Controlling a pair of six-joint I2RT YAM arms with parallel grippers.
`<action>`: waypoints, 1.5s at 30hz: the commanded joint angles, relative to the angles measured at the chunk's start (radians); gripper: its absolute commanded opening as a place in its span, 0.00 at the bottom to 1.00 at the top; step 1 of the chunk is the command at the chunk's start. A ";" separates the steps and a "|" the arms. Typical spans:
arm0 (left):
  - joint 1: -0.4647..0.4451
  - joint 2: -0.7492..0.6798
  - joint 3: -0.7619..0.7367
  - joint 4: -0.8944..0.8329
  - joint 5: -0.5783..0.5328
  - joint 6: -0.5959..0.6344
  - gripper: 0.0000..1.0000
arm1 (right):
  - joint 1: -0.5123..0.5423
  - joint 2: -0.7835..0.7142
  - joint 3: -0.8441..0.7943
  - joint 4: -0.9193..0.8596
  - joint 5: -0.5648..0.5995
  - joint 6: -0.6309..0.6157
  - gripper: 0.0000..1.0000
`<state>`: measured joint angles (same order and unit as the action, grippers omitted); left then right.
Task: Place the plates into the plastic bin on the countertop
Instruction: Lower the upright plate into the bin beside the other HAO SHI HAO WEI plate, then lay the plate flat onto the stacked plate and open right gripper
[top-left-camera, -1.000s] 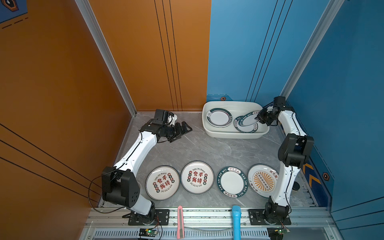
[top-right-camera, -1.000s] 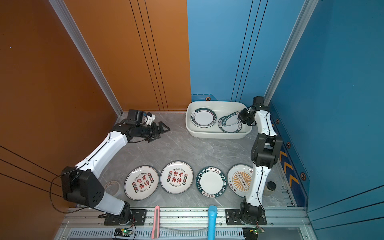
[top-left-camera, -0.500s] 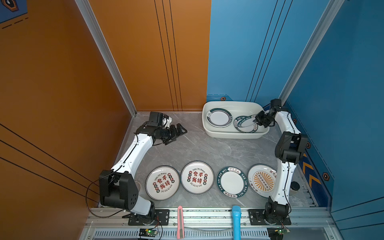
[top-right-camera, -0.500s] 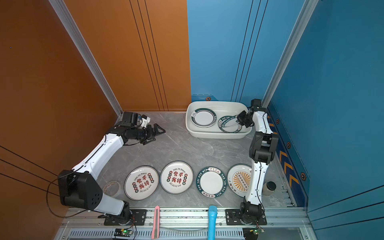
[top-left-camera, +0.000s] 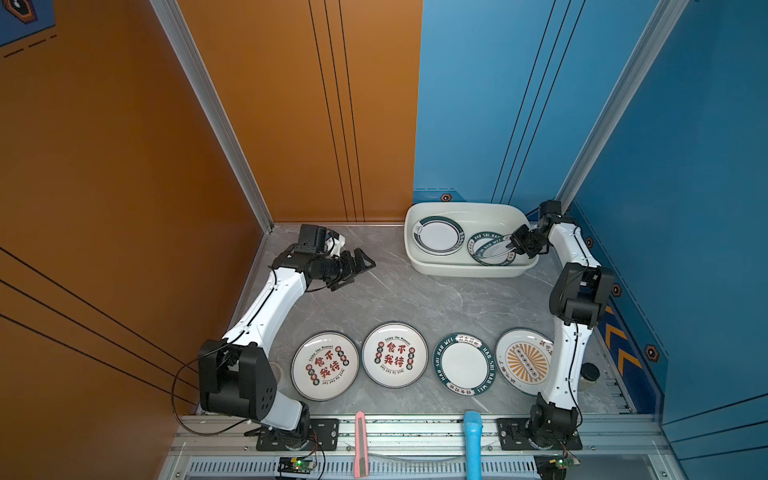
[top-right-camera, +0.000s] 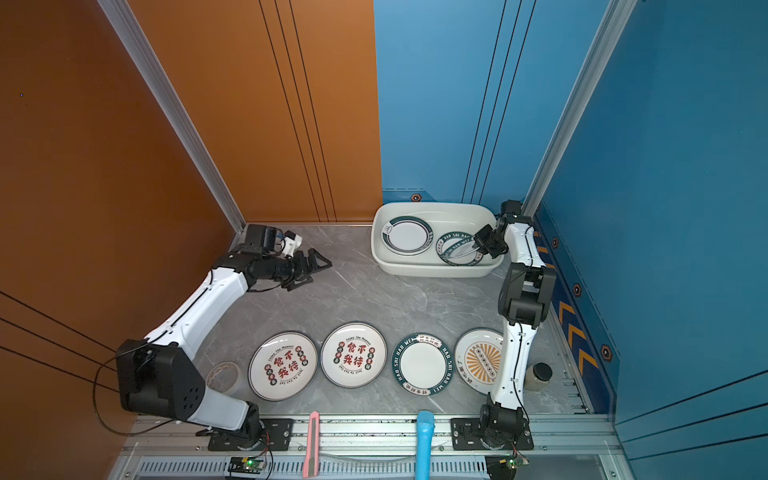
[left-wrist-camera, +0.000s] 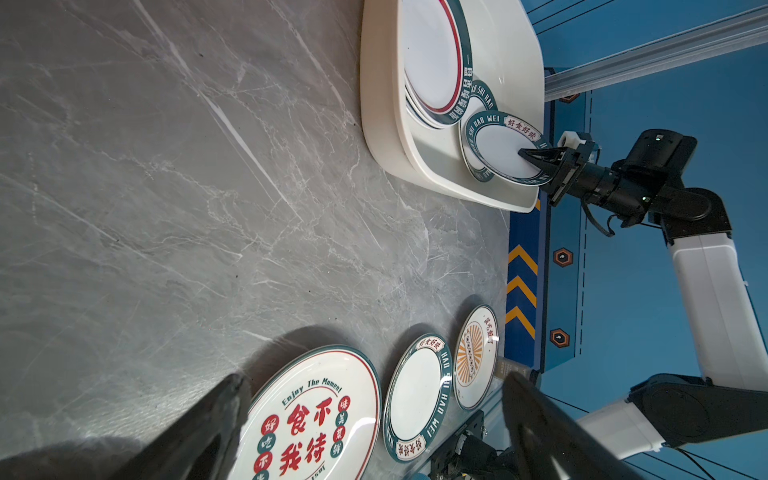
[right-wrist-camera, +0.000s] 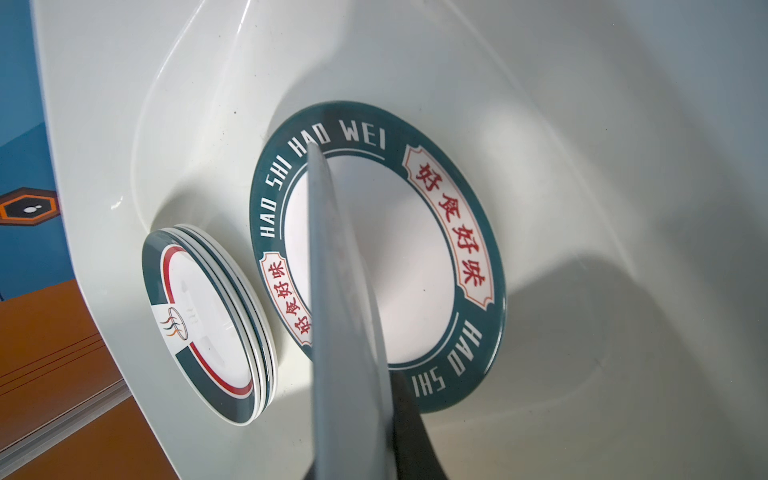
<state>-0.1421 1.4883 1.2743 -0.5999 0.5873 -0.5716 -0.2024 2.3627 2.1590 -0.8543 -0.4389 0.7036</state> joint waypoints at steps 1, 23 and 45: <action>0.009 -0.035 -0.025 -0.016 0.011 0.014 0.97 | 0.005 0.020 -0.008 -0.051 0.043 -0.024 0.02; 0.005 -0.042 -0.056 0.017 0.027 -0.001 0.96 | -0.028 -0.037 -0.047 -0.129 0.136 -0.091 0.30; 0.007 -0.070 -0.094 0.030 0.035 0.003 0.95 | -0.014 -0.001 -0.006 -0.196 0.178 -0.096 0.38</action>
<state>-0.1421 1.4494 1.1954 -0.5755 0.6033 -0.5728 -0.2195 2.3619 2.1349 -0.9539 -0.3161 0.6067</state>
